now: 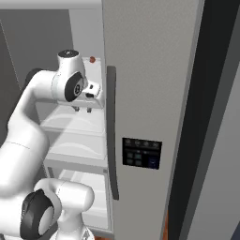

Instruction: Pick up the pear and orange from the fridge and place one fruit on each plate on the dining counter.

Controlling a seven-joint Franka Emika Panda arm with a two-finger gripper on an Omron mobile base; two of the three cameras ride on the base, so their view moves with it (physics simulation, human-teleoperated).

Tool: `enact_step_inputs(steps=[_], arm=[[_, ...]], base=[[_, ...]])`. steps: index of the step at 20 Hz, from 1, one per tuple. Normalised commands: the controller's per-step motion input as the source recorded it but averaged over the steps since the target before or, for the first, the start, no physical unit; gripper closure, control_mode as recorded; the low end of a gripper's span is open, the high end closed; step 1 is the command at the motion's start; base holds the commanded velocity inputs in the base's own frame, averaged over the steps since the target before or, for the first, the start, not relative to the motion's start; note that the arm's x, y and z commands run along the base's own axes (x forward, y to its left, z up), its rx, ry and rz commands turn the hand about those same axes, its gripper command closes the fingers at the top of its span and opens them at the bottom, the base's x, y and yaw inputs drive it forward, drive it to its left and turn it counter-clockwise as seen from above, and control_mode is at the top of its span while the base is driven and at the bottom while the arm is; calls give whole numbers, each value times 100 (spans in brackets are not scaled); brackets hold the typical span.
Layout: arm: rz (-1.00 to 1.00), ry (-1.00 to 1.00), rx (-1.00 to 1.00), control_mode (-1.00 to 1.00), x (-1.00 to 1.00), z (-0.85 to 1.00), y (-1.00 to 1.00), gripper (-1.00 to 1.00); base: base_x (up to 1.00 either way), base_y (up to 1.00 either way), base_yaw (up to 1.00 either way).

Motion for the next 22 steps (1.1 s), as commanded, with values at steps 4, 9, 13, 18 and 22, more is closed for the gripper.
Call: enact_step_inputs(steps=[4,9,13,18,22], arm=[[4,-6,0,-100,-15,0,0,-100],[20,-32,-5,-100,-38,0,18,-100],[17,-30,-2,-100,-30,0,39,-100],[5,-10,0,-100,-5,23,38,-100],[0,3,0,-100,14,53,32,-100]], base=[[0,0,0],[0,0,0],[0,0,0],[0,0,0],[0,0,0]])
